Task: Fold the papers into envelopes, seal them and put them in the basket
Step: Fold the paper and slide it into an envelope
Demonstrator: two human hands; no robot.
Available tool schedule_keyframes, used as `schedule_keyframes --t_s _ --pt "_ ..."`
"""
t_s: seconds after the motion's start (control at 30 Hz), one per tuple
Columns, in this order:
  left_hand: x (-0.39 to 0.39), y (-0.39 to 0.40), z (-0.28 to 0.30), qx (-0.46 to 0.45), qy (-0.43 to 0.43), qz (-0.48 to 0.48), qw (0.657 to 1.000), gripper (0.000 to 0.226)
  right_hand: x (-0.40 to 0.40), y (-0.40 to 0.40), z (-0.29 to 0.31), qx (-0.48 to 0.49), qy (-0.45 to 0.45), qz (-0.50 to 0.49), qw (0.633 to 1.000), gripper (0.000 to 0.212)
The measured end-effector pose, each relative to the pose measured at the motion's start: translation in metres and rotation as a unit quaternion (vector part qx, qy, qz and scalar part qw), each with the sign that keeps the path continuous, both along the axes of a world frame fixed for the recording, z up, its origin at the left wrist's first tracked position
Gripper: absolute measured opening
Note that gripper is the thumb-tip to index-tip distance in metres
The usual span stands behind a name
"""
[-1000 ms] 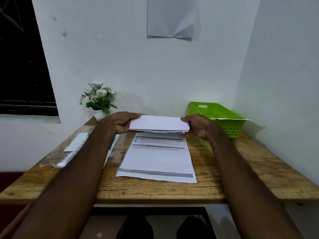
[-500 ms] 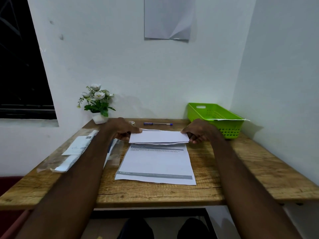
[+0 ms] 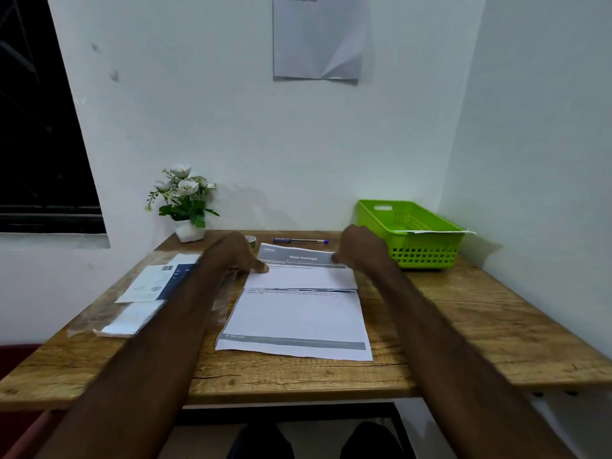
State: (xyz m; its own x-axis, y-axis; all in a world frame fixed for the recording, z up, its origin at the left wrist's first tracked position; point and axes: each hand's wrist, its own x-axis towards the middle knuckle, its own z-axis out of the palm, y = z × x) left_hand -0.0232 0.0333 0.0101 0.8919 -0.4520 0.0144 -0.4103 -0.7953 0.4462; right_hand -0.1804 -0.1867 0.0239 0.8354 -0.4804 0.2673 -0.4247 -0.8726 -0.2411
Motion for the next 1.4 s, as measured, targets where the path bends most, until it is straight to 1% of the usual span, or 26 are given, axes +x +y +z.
schedule_keyframes --t_s 0.03,0.07,0.13,0.23,0.3,0.37,0.43,0.57,0.7,0.77,0.9,0.97,1.1,1.23,1.4 --pt "0.0 0.0 0.0 -0.005 -0.004 -0.003 1.0 0.044 0.003 0.007 0.0 0.001 -0.014 0.023 1.0 0.033" --pt "0.001 -0.001 0.0 -0.015 0.0 -0.004 1.0 0.047 0.007 0.013 -0.001 -0.001 -0.024 0.048 0.999 0.025" --pt "0.003 0.0 0.001 -0.044 0.003 -0.007 0.999 0.052 0.011 0.024 -0.004 -0.01 -0.025 0.09 0.996 0.017" --pt "0.008 0.007 0.005 -0.123 0.0 -0.019 0.992 0.053 0.013 0.035 -0.007 -0.015 -0.024 0.132 0.991 0.016" --pt "0.009 0.014 0.01 -0.184 -0.016 -0.022 0.983 0.041 0.013 0.039 -0.008 -0.006 -0.041 0.153 0.987 0.016" --pt "0.008 0.024 0.021 -0.216 -0.042 -0.031 0.975 0.028 0.012 0.044 -0.008 -0.012 -0.07 0.169 0.983 0.021" --pt "0.01 0.04 0.033 -0.248 -0.04 -0.043 0.967 0.028 0.01 0.051 -0.009 -0.015 -0.104 0.189 0.976 0.017" --pt "0.026 0.094 0.039 -0.253 -0.06 -0.023 0.965 0.027 0.005 0.079 -0.008 -0.004 -0.159 0.253 0.954 0.013" --pt "0.048 0.148 0.024 -0.241 -0.096 0.053 0.964 0.027 0.0 0.124 -0.011 0.016 -0.192 0.376 0.906 0.008" --pt "0.056 0.168 0.018 -0.26 -0.097 0.08 0.957 0.029 -0.002 0.148 -0.017 0.032 -0.178 0.421 0.889 0.011" --pt "0.062 0.183 0.01 -0.302 -0.101 0.099 0.943 0.03 0.0 0.181 -0.028 0.04 -0.112 0.463 0.878 0.016" --pt "0.062 0.179 0.008 -0.308 -0.099 0.095 0.941 0.03 0.0 0.188 -0.03 0.038 -0.083 0.471 0.877 0.018" --pt "0.058 0.171 0.008 -0.296 -0.105 0.089 0.945 0.029 -0.004 0.193 -0.03 0.069 -0.049 0.477 0.875 0.023" --pt "0.055 0.167 0.007 -0.289 -0.103 0.086 0.948 0.03 -0.007 0.193 -0.03 0.091 -0.034 0.478 0.873 0.024" --pt "0.053 0.164 0.007 -0.287 -0.099 0.091 0.948 0.03 -0.008 0.196 -0.03 0.075 -0.025 0.48 0.874 0.02"
